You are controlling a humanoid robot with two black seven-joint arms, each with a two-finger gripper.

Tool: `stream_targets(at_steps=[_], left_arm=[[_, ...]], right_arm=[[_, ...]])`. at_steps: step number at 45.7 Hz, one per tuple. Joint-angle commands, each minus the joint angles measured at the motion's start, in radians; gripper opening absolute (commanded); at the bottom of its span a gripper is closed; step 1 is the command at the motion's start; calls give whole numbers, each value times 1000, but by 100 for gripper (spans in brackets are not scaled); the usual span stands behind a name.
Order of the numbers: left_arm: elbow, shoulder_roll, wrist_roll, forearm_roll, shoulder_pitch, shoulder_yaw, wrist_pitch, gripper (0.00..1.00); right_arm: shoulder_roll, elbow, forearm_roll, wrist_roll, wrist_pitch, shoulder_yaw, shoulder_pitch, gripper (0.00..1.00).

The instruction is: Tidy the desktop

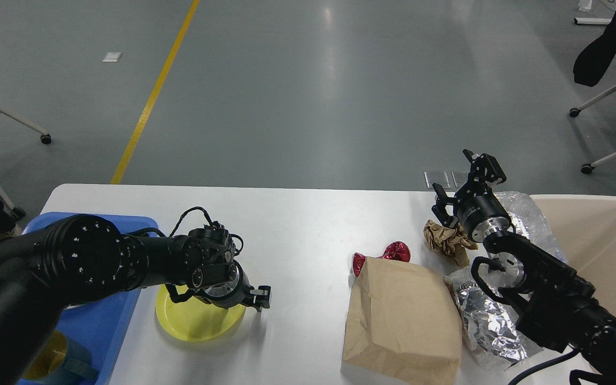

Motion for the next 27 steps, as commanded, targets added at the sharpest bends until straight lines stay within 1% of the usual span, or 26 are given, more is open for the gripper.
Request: stream_targets(at_steps=[1, 5, 13, 20, 24, 27], left_arm=[[0, 1, 10, -4, -4, -1, -24, 43], [0, 1, 11, -12, -4, -1, -27, 36], [-2, 1, 13, -20, -8, -1, -56, 18], [-3, 2, 14, -20, -8, -1, -61, 9], [-5, 2, 20, -23, -8, -1, -79, 0], [-3, 2, 24, -24, -8, 0, -91, 0]], right_arm=[[0, 0, 1, 0, 0, 0, 0, 100], [0, 0, -1, 0, 0, 0, 0, 100], [0, 0, 1, 0, 0, 0, 0, 100], [0, 0, 1, 0, 0, 0, -1, 100], [0, 0, -1, 0, 0, 0, 0, 100], [0, 0, 1, 0, 0, 0, 0, 100]])
